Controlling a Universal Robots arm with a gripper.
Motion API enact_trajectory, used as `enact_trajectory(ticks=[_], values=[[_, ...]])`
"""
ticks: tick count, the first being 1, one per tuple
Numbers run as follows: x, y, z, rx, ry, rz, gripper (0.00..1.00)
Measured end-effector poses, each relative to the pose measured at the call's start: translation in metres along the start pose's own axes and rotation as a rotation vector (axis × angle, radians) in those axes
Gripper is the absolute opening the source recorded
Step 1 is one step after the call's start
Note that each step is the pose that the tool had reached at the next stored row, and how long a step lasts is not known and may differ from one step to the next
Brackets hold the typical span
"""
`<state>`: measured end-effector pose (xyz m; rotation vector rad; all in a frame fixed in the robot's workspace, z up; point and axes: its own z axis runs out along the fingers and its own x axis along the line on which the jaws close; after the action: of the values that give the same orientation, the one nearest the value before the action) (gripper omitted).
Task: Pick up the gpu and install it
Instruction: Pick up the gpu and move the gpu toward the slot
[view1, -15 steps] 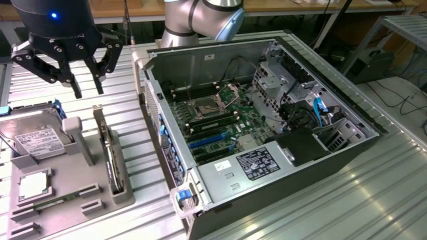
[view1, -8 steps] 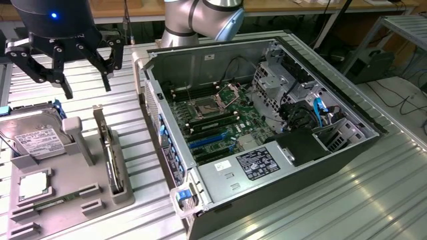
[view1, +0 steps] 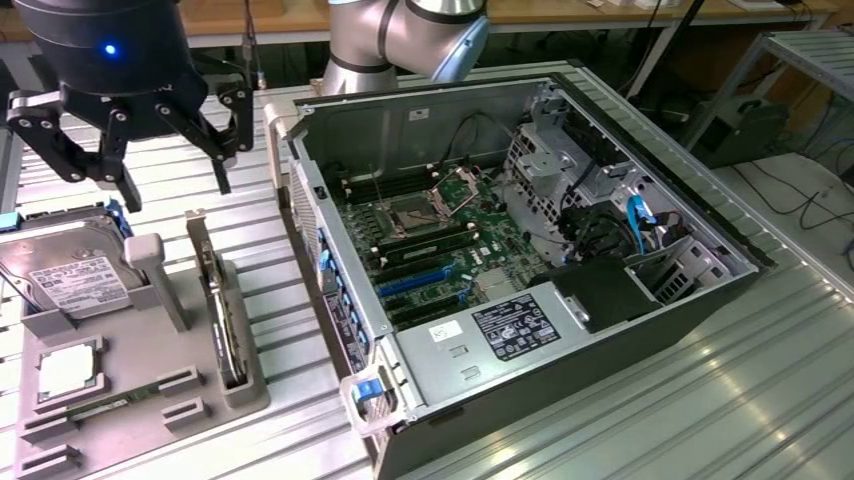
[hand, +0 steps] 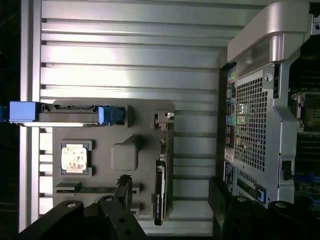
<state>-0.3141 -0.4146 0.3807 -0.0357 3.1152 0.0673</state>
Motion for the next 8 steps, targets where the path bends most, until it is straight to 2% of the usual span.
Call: enact_trajectory(ticks=[3,5,8], values=[[0.000,-0.0003,0.0054,0.0016,-0.0019,0.048,0.72],[0.000,-0.0013,0.0090,0.0019,-0.0022,0.054,0.72],[0.001,-0.0093,0.0136,0.0023,-0.0022,0.054,0.72]])
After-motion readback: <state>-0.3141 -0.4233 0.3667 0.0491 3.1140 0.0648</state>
